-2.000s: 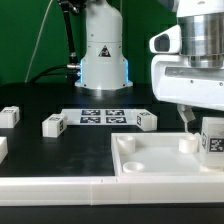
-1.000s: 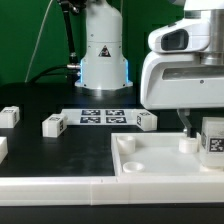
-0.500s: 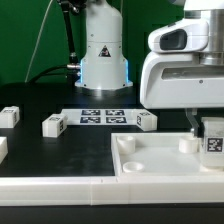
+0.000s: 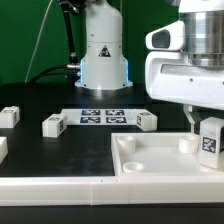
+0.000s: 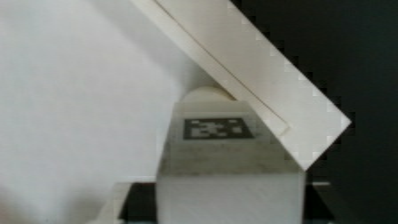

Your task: Assemble one leg

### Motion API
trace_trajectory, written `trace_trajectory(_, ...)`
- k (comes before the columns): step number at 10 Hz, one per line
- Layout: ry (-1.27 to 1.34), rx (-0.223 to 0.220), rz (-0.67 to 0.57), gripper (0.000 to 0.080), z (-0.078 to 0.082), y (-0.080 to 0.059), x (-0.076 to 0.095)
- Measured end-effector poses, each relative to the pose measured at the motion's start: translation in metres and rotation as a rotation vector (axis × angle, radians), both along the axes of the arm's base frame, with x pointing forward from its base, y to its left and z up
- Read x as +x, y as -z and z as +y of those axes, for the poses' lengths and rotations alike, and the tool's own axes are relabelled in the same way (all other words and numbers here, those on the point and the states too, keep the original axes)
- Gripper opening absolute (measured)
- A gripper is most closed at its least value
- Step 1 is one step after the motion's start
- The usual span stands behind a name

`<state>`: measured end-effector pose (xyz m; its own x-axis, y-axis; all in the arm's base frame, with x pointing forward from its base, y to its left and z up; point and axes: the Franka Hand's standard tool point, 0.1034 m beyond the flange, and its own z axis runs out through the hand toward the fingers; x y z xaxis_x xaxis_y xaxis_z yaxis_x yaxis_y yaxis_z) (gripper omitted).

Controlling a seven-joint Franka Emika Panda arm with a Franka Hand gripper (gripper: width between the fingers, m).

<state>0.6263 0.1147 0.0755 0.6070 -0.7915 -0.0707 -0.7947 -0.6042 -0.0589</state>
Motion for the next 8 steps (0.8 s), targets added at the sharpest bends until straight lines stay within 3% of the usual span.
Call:
trace_trajectory(3, 0.234, 0.002, 0.019, 0.029, -0.0004, 0.0002, 0.0002)
trace_trajectory(5, 0.541, -0.004, 0.041, 0.029, 0.0004, -0.0008, -0.0003)
trace_trajectory(8, 0.714, -0.004, 0.055, 0.029, -0.0018, 0.0004, -0.0007)
